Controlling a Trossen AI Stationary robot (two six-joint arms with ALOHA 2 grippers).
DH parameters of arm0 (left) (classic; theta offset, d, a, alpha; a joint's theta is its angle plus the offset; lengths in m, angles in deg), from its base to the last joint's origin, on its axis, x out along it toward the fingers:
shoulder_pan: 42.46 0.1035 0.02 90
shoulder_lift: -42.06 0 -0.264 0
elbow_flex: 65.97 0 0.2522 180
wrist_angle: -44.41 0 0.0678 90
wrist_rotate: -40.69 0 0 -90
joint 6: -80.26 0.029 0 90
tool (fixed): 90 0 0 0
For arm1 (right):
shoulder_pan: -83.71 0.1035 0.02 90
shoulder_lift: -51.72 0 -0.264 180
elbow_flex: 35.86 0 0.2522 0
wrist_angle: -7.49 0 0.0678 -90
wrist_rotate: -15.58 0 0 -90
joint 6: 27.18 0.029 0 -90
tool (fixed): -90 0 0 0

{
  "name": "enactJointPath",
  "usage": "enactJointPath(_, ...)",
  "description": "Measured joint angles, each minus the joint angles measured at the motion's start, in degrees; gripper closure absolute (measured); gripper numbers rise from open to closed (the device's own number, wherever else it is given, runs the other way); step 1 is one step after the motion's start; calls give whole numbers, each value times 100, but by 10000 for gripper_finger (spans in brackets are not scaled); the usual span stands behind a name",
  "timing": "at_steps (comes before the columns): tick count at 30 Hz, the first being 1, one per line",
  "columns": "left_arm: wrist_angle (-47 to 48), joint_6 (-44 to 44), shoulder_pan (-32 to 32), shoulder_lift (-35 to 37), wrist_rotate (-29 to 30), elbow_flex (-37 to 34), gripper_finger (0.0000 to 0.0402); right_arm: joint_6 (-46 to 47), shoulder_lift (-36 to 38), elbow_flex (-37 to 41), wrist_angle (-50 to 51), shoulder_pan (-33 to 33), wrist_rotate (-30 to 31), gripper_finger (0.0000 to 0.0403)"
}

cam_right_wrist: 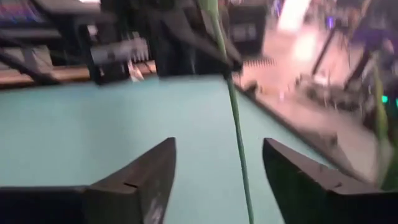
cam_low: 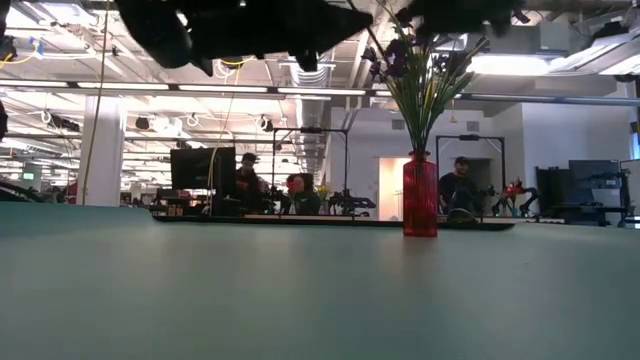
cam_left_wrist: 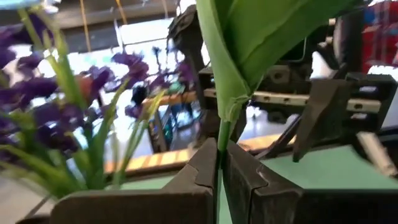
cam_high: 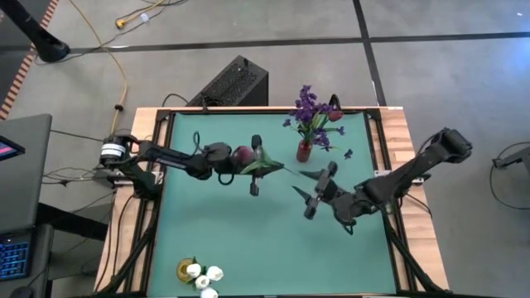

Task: Sort flowers into vase by color
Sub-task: Put the red flowers into the red vase

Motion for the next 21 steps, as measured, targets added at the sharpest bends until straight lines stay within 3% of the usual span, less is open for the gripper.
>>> enactJointPath(6,593,349,314,0,8,364,401,3093,335,9,3275,203,69,98)
enactJointPath(10,818,522,504,0,9,593,401,4714,253,429,4146,341,494,96)
enactJointPath(14,842,703,651,0,104,663,401,5177,126,867,4042,201,740,96)
enactJointPath(21,410,852,738,-348,125,714,401,5069,-12,1206,3732,-349,824,96)
